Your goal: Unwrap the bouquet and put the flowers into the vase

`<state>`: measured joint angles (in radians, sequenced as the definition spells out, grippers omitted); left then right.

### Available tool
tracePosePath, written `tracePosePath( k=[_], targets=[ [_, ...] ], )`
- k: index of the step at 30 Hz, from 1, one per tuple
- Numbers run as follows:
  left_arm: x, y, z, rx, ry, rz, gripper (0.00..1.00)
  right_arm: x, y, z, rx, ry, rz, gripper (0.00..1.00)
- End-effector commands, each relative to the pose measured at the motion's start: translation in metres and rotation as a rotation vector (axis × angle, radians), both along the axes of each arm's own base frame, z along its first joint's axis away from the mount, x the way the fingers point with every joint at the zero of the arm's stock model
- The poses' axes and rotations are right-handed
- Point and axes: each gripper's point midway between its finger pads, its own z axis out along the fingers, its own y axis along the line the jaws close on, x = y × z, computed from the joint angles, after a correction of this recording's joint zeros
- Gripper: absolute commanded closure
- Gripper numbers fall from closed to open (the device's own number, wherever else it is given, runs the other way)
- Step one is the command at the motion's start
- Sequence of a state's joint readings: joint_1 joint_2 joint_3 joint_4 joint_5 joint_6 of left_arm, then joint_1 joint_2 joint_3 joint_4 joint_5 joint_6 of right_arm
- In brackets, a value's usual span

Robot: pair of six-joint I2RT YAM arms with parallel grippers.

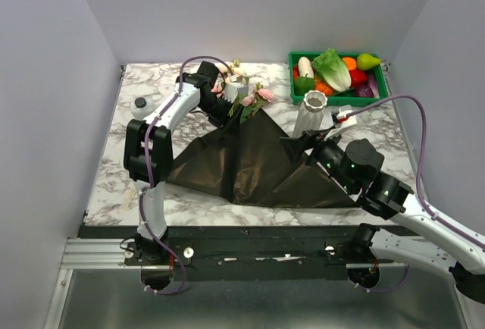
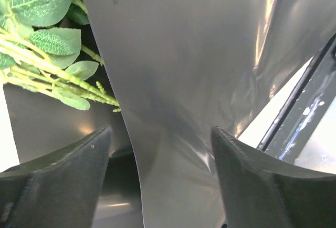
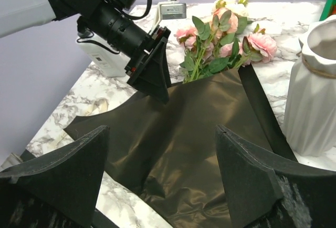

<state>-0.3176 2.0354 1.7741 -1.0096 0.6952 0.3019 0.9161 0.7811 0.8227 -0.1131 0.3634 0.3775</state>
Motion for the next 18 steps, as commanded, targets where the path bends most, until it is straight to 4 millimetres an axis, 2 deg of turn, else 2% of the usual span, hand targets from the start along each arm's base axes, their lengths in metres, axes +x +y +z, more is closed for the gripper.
tracePosePath(
  k=[1,5,6,8,13,15,18],
  targets=[
    [-0.002,0.0,-0.008,0.04,-0.047,-0.038,0.2,0.0,0.0,0.0,0.007,0.018,0.014,0.12],
    [-0.002,0.002,-0.01,0.047,-0.05,-0.037,0.28,-0.001,0.0,0.003,0.019,0.017,0.021,0.13],
    [-0.003,0.001,-0.011,0.048,-0.047,-0.038,0.35,0.0,0.0,0.003,0.02,0.016,0.019,0.12],
    [-0.005,0.002,-0.013,0.053,-0.045,-0.044,0.42,-0.001,-0.001,0.005,0.026,0.013,0.019,0.13],
    [-0.009,0.002,-0.012,0.059,-0.044,-0.053,0.78,-0.002,-0.005,0.009,0.033,0.005,0.01,0.13],
    [-0.01,0.0,-0.005,0.053,-0.055,-0.05,0.89,-0.002,-0.004,0.01,0.033,0.005,0.015,0.13],
    [-0.016,-0.002,0.007,0.047,-0.073,-0.059,0.95,-0.003,-0.005,0.013,0.037,0.001,0.013,0.13]
  ],
)
